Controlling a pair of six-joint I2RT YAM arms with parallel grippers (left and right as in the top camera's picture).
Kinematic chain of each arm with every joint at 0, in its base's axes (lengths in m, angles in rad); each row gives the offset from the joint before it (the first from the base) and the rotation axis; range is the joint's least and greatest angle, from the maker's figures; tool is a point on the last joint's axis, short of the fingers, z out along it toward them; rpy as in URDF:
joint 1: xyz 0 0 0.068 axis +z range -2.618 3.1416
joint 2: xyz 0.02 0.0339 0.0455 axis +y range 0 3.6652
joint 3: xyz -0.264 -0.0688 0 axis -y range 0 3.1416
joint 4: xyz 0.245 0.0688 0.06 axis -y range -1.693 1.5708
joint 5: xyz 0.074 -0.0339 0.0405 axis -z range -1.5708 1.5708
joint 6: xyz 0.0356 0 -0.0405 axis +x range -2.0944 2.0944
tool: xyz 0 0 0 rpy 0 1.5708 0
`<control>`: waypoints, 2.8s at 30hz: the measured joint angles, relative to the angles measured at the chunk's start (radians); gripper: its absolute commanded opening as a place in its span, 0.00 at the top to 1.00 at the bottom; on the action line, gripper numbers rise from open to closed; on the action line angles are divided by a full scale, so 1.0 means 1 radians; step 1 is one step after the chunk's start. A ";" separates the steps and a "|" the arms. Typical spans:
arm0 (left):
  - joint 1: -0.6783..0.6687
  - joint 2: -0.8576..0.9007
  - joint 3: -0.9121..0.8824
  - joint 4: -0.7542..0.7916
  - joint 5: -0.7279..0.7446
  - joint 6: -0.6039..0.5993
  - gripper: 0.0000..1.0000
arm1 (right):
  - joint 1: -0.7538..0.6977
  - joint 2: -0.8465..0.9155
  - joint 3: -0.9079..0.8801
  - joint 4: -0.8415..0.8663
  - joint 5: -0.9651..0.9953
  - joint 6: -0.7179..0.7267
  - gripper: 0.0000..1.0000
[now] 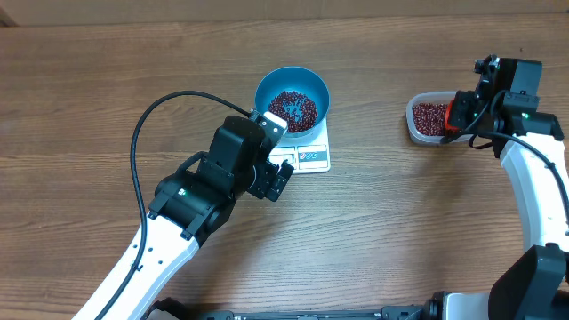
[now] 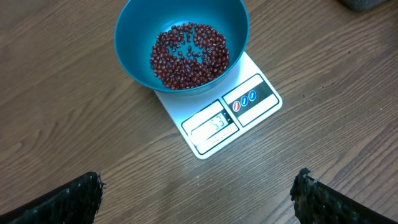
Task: Scoop item into bowl and weigh 150g on scale
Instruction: 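Dip the red scoop into the beans again with the right gripper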
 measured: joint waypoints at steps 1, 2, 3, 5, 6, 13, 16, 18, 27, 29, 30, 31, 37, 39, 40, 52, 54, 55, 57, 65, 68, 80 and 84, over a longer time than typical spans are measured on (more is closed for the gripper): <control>0.000 0.000 0.000 0.000 0.000 0.000 0.00 | 0.000 0.000 0.000 0.000 0.000 0.000 0.96; 0.000 0.000 0.000 0.000 0.000 0.000 0.00 | 0.000 0.000 0.000 0.003 -0.002 -0.001 0.96; 0.000 0.000 0.000 0.000 0.000 0.000 0.00 | 0.000 0.000 0.000 0.009 0.000 -0.002 0.96; 0.000 0.000 0.000 0.000 0.000 0.000 0.00 | 0.000 0.000 0.000 0.021 0.002 -0.002 0.96; 0.000 0.000 0.000 0.000 0.000 0.000 0.00 | 0.000 0.000 0.000 0.024 0.004 -0.002 0.96; 0.000 0.000 0.000 0.000 0.000 0.000 0.00 | 0.000 0.006 0.000 0.049 0.037 -0.002 0.96; 0.000 0.000 0.000 0.000 0.000 0.000 0.00 | 0.000 0.030 0.000 0.066 0.057 -0.005 0.96; 0.000 0.000 0.000 0.000 0.000 0.000 0.01 | 0.000 0.052 0.000 0.074 0.066 -0.012 0.96; 0.000 0.000 0.000 0.000 0.000 0.000 0.00 | 0.000 0.152 0.000 0.101 0.079 -0.063 0.96; 0.000 0.000 0.000 0.000 0.000 0.000 0.00 | 0.000 0.159 0.000 0.103 0.077 -0.069 0.96; 0.000 0.000 0.000 0.000 0.000 0.000 0.00 | 0.000 0.160 0.000 0.102 0.074 -0.072 0.96; 0.000 0.000 0.000 0.000 0.000 0.000 0.00 | 0.000 0.160 0.000 0.101 0.070 -0.076 0.96; 0.000 0.000 0.000 0.000 0.000 0.000 0.00 | 0.000 0.177 0.000 0.092 0.008 -0.096 0.96; 0.000 0.000 0.000 0.000 0.000 0.000 0.00 | 0.000 0.185 0.000 0.082 -0.025 -0.100 0.96; 0.000 0.000 0.000 0.000 0.000 0.000 0.00 | 0.000 0.187 0.000 0.080 -0.035 -0.103 0.96; 0.000 0.000 0.000 0.000 0.000 0.000 0.00 | -0.003 0.201 0.000 0.070 -0.174 -0.107 0.96; 0.000 0.000 0.000 0.000 0.000 0.000 0.00 | -0.003 0.201 0.000 0.068 -0.188 -0.107 0.96; 0.000 0.000 0.000 0.000 0.000 0.000 0.00 | -0.005 0.201 0.000 0.067 -0.197 -0.107 0.96; 0.000 0.000 0.000 0.000 0.000 0.000 0.00 | -0.011 0.201 0.000 0.066 -0.222 -0.107 0.96; 0.000 0.000 0.000 0.000 0.000 0.000 0.00 | -0.101 0.222 0.000 0.056 -0.365 -0.106 0.96; 0.000 0.000 0.000 0.000 0.000 0.000 0.00 | -0.140 0.239 0.000 0.055 -0.442 -0.105 0.96; 0.000 0.000 0.000 0.000 0.000 0.000 0.01 | -0.232 0.291 0.000 0.051 -0.645 -0.101 0.96; 0.000 0.000 0.000 0.000 0.000 0.000 0.00 | -0.248 0.316 0.000 0.072 -0.708 -0.058 0.96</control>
